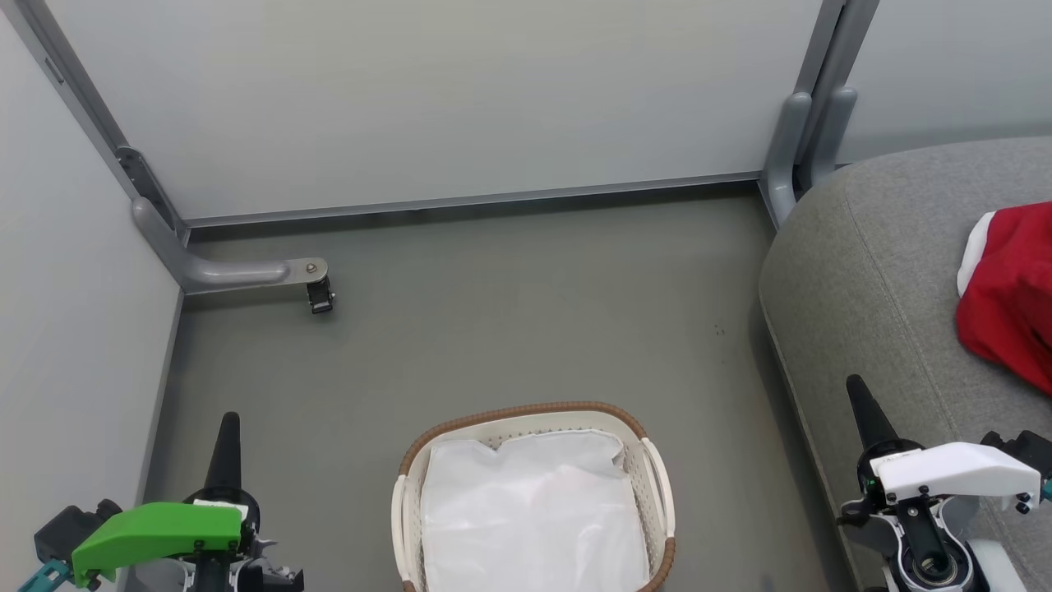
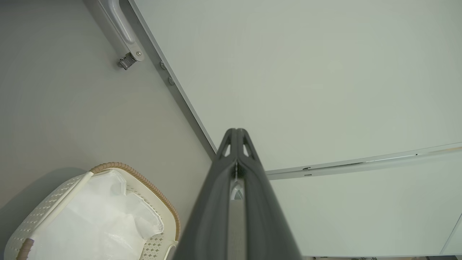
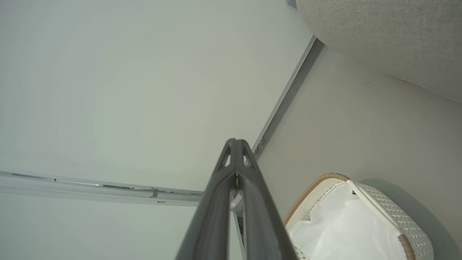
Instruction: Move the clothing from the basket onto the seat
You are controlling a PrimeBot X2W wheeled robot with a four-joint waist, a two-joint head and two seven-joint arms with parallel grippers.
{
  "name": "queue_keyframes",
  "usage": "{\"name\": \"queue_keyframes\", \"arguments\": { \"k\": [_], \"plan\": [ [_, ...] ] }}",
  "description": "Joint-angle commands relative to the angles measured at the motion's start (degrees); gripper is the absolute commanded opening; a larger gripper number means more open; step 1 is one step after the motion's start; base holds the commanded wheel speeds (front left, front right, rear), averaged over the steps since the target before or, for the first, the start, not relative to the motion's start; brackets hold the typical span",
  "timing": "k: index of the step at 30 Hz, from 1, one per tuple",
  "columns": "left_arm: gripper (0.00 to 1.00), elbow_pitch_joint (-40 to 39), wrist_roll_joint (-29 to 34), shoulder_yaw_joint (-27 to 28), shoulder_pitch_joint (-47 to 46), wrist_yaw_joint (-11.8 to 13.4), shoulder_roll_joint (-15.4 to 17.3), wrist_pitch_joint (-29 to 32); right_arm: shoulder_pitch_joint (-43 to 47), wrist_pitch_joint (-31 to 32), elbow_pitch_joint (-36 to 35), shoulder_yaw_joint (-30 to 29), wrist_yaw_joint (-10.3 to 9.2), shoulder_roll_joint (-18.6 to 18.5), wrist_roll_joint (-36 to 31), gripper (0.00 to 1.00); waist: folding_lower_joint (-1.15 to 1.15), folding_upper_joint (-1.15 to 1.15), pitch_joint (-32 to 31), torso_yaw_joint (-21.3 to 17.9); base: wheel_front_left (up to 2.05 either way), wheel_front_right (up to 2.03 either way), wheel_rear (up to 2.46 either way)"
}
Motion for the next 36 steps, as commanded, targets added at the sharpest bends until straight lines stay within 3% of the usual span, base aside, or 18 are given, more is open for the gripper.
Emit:
{"name": "queue_keyframes", "arguments": {
  "k": [1, 36],
  "plan": [
    [0.0, -0.6, -1.4, 0.3, -1.4, 0.1, 0.4, 0.4, 0.5, 0.4, -0.7, -0.3, -0.03, -0.3, 1.5, 0.0, 0.0, 0.0, 0.0, 0.0, 0.0, 0.0, 0.0],
    [0.0, -2.8, -16.1, 1.5, -2.1, 0.1, 0.5, 4.5, 1.3, 4.5, -3.3, -1.6, -0.04, -0.5, 17.5, 0.0, 0.0, 0.0, -0.8, 0.0, 0.0, 0.0, 0.0]
  ]
}}
